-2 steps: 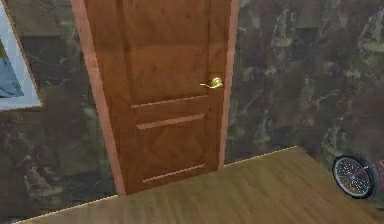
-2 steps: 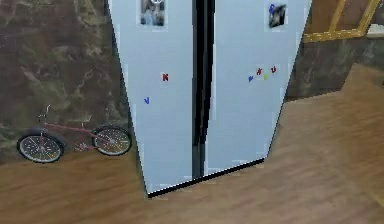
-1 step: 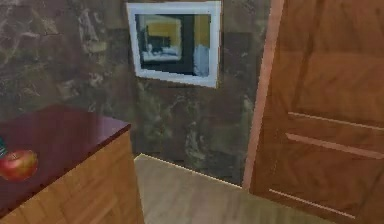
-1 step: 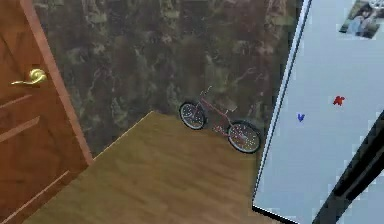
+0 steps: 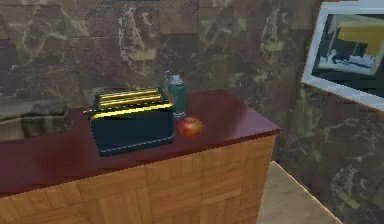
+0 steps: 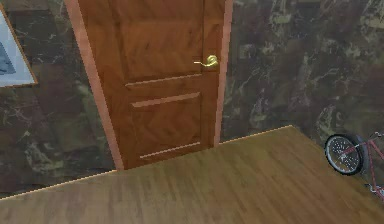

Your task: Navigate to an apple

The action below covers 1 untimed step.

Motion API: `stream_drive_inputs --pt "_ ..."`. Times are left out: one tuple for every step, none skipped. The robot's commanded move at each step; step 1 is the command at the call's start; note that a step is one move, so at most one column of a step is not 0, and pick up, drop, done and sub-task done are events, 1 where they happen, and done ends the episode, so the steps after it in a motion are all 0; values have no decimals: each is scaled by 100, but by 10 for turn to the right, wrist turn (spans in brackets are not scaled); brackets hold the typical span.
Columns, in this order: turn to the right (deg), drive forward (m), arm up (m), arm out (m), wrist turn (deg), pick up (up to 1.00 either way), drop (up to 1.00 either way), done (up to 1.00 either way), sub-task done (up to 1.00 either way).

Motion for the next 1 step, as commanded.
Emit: stream_drive_inputs --pt "0 0 0 0 0 0 0 100 0"
